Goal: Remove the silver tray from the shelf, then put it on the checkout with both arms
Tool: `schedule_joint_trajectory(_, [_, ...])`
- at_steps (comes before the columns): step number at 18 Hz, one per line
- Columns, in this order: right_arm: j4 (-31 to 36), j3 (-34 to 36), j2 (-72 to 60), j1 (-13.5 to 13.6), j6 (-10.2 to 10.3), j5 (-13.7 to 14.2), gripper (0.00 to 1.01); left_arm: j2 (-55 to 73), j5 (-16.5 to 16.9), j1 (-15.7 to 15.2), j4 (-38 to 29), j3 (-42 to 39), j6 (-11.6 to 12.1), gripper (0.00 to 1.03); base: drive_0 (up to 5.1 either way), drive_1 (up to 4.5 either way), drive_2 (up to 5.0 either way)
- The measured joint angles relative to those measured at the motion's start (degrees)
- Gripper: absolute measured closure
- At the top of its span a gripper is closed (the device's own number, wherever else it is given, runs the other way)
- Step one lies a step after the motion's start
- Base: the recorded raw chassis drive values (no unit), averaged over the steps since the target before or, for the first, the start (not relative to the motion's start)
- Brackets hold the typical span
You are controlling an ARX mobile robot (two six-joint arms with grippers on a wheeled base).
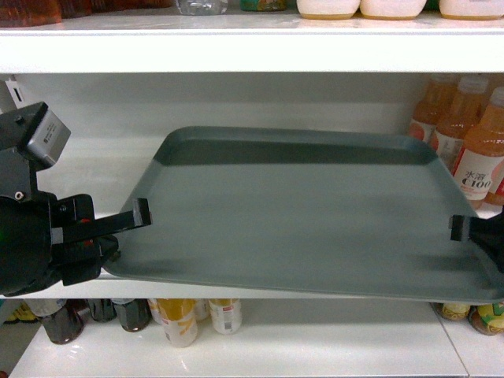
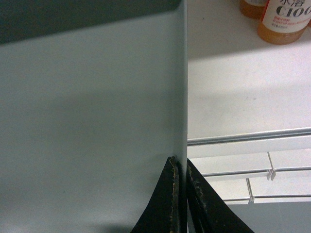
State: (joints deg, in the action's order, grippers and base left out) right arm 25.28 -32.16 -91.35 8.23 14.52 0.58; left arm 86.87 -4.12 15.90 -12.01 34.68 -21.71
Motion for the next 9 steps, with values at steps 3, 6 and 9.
schedule_joint_trajectory(3, [0.7, 0.5, 0.7, 0.0, -0.6, 0.4, 0.97, -0.3, -0.6, 0.2, -0.5, 0.0, 1.4, 1.00, 0.0, 0.00, 0.0])
schedule_joint_trajectory(6, [0.8, 0.6, 0.7, 0.0, -0.6, 0.4, 0.97, -0.2, -0.6, 0.2, -0.6, 0.0, 1.5, 1.00, 0.0, 0.00, 0.0])
schedule_joint_trajectory(9, [0.7, 0.6, 0.7, 0.0, -0.6, 0.4, 0.97, -0.2, -0.6, 0.2, -0.5, 0.0, 1.6, 1.00, 0.0, 0.00, 0.0])
